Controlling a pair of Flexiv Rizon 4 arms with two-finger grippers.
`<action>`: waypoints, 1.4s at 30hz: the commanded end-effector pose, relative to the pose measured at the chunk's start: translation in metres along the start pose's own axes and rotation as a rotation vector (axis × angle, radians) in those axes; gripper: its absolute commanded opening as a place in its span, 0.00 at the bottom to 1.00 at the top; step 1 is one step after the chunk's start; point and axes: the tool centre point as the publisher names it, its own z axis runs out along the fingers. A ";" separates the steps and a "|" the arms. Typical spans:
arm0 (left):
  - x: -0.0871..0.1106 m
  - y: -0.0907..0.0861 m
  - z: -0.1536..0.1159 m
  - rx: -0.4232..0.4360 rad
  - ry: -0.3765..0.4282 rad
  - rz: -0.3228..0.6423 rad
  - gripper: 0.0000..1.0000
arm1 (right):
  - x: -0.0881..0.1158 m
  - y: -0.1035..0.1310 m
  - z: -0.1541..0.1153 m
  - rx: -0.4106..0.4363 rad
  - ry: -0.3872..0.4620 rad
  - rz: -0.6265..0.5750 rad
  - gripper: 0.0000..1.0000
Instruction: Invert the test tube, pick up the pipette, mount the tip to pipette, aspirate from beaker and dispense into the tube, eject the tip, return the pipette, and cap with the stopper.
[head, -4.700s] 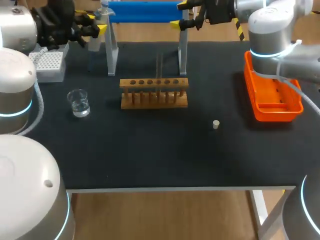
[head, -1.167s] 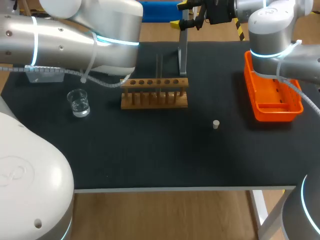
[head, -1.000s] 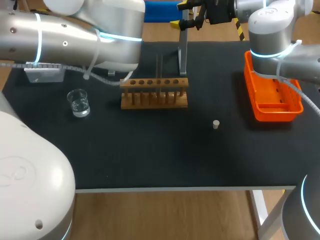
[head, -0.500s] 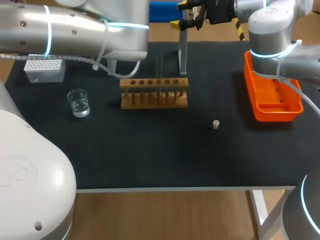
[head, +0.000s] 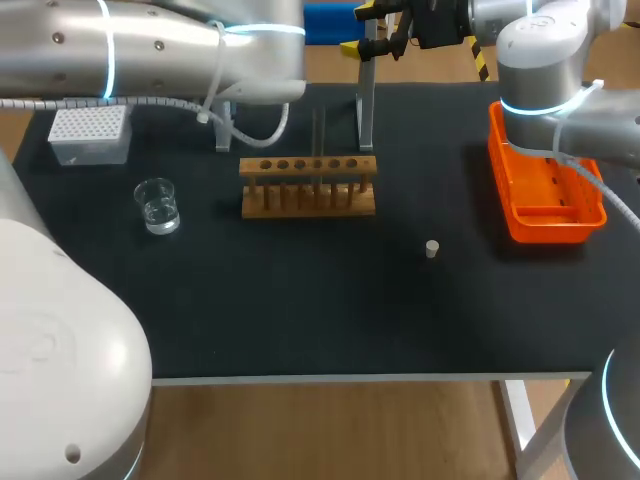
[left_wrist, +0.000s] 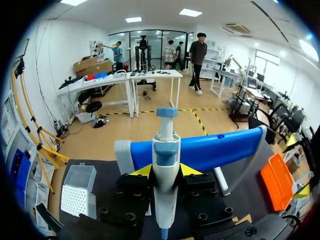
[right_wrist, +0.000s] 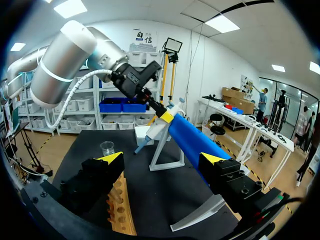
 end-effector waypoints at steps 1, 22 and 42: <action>0.000 -0.003 0.003 -0.020 -0.003 0.000 0.00 | -0.001 0.000 -0.001 0.003 0.004 0.000 1.00; -0.001 -0.001 0.006 -0.051 -0.010 -0.009 0.00 | -0.001 0.000 -0.001 0.003 0.004 0.000 1.00; -0.001 -0.018 0.011 -0.056 -0.032 0.018 0.00 | -0.001 0.000 -0.001 0.003 0.004 0.000 1.00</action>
